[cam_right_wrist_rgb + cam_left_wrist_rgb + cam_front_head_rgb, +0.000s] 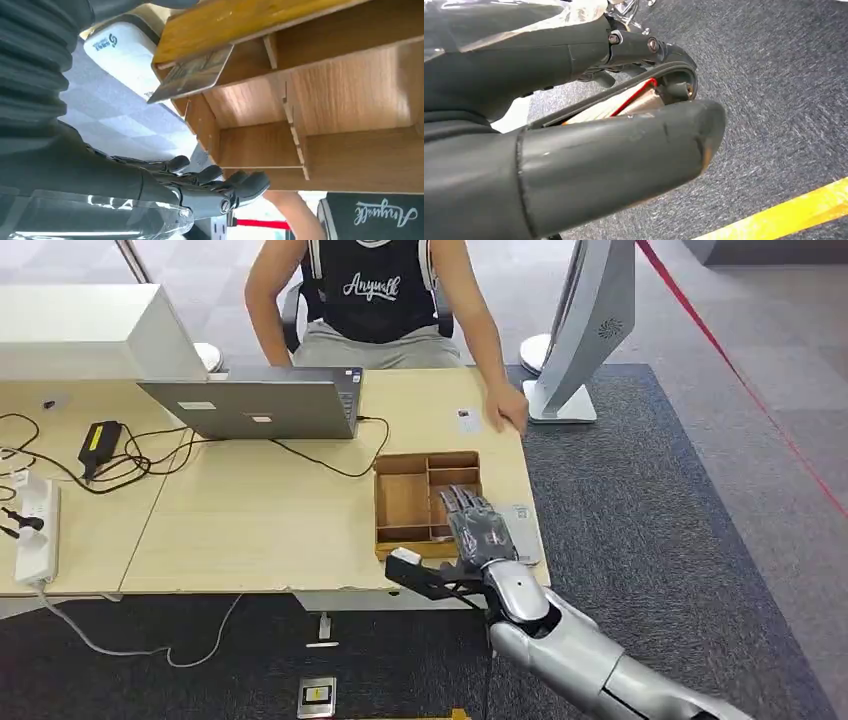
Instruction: Pass the card to the sensor for recognition and then transmit it.
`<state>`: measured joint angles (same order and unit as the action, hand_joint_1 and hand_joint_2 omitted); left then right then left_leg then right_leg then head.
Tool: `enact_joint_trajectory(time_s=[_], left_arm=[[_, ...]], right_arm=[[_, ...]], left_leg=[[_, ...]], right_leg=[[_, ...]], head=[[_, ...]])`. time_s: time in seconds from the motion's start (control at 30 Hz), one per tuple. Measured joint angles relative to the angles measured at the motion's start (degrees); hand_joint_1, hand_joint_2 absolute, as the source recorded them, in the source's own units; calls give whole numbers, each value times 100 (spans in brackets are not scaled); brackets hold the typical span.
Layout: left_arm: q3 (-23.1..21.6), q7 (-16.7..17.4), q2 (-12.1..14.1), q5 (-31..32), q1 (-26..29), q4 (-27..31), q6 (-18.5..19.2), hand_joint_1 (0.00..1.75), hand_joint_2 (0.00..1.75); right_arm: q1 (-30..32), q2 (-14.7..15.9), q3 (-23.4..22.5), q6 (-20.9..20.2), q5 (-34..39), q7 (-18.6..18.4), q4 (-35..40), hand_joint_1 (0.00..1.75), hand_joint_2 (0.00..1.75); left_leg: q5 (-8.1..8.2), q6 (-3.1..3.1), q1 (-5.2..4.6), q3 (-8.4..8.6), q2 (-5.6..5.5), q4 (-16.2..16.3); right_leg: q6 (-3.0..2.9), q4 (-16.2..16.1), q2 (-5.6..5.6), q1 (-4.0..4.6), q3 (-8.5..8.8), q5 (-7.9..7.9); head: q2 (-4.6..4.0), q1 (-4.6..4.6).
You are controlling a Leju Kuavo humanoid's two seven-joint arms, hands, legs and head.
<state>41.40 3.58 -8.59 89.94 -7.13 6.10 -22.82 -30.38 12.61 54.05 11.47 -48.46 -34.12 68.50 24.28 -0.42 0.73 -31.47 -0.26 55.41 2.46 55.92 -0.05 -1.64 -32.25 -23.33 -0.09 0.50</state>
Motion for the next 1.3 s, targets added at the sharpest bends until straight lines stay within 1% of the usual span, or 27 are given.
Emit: enact_joint_trajectory(time_s=[0.47,1.3], left_arm=[[2,-37,0,0,4,0,-17,0,0],[2,-17,-24,0,5,0,-72,0,0]], right_arm=[[-26,-9,-66,361,-133,-90,-468,0,175],[72,46,-367,363,-160,-151,-555,0,175]], left_leg=[[0,0,0,1,0,0],[0,0,0,1,1,0]], right_leg=[[0,0,0,0,-1,0],[0,0,0,0,-1,0]], head=[[0,2],[0,0]])
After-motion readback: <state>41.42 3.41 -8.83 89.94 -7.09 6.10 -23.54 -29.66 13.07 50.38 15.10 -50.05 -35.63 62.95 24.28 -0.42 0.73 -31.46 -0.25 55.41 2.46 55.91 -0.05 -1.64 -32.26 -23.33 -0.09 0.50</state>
